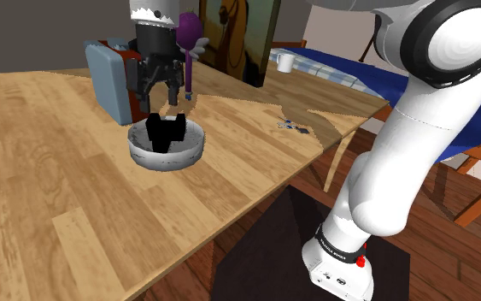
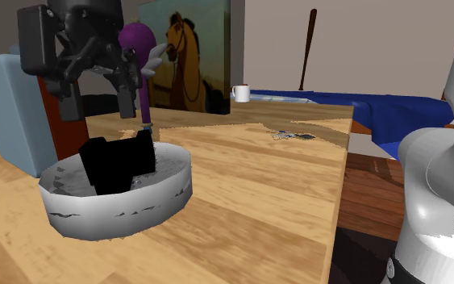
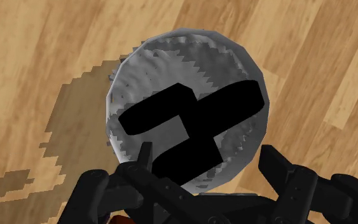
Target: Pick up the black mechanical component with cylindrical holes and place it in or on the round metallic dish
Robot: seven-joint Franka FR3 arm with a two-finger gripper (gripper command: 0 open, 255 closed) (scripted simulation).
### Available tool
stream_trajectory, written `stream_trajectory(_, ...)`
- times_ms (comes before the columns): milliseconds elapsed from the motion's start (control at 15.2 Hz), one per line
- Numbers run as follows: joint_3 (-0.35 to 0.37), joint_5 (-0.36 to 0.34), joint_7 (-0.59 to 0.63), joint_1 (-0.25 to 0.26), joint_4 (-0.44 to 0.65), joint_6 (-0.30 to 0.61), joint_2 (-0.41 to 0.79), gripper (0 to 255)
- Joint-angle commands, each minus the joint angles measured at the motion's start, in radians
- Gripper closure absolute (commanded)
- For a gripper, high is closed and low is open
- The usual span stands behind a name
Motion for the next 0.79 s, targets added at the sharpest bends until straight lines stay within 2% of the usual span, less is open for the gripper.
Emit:
stream_trajectory(0,-0.002,-0.002,0.003,-0.002,0.044,-0.035,0.009,0)
stream_trajectory(198,-0.005,-0.01,0.011,-0.005,0.182,-0.137,0.046,0)
stream_trajectory(726,-0.005,-0.01,0.011,-0.005,0.182,-0.137,0.046,0)
